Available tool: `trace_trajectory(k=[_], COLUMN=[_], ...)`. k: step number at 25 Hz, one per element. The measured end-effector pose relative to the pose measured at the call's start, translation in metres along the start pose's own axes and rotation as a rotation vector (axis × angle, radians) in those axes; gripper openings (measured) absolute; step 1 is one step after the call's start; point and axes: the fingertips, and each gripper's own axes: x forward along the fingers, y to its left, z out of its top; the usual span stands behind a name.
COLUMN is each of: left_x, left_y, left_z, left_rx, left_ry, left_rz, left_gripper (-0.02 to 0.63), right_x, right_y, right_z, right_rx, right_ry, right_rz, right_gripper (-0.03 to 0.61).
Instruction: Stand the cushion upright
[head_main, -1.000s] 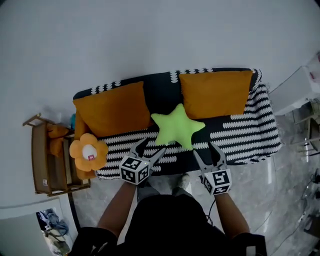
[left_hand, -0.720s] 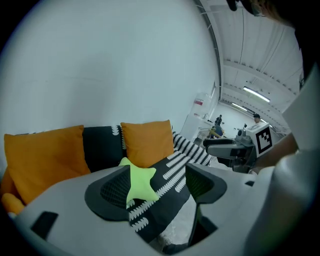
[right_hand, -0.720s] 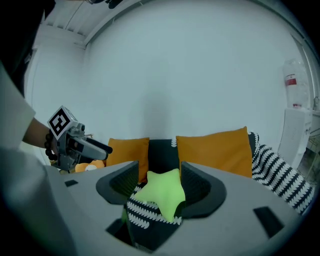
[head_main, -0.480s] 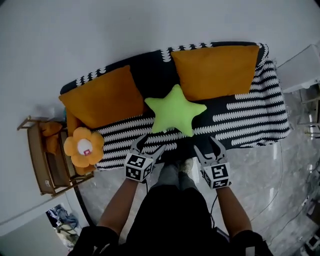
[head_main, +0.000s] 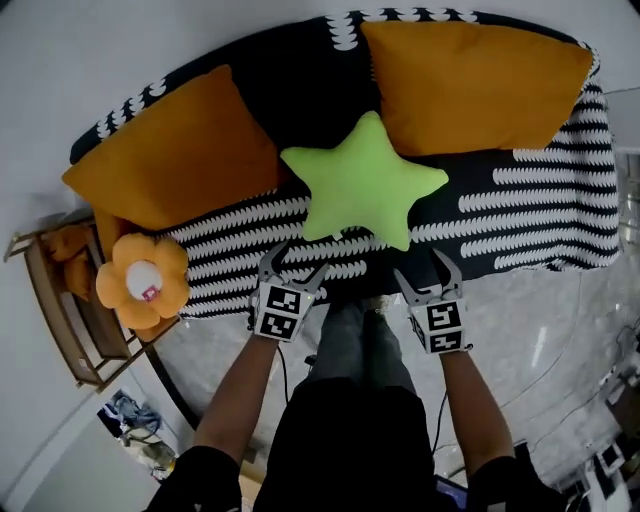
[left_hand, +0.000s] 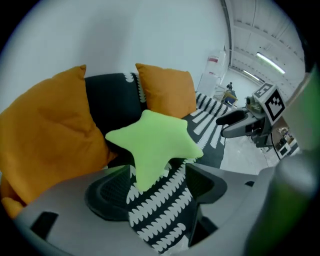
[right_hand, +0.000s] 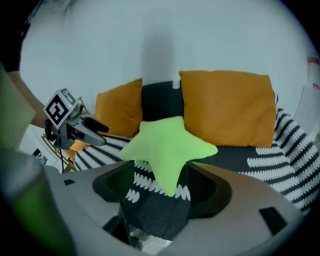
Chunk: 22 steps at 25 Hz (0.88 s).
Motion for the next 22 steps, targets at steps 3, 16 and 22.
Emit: trace_trajectory(k=[3, 16, 22], left_x=[0.031, 0.09, 0.112], left_y=[0.011, 0.014, 0.012], left_z=[-0.023, -0.062, -0.051], left_rx=[-0.014, 0.043, 0.066], left_ry=[0.045, 0.166, 0.165], left_rz=[-0.008, -0.061, -0.085], left_gripper=[0.365, 0.388, 0.393], right_x=[0.031, 0.085, 0.106], right_y=[-0.006, -0.017, -0.014], right_z=[-0.032, -0.093, -0.089], right_rx=[0.037, 0.001, 0.084], right_ry=[0.084, 0.231, 0.233], right_rz=[0.02, 0.074, 0.111], right_gripper=[0.344, 0.373, 0.376])
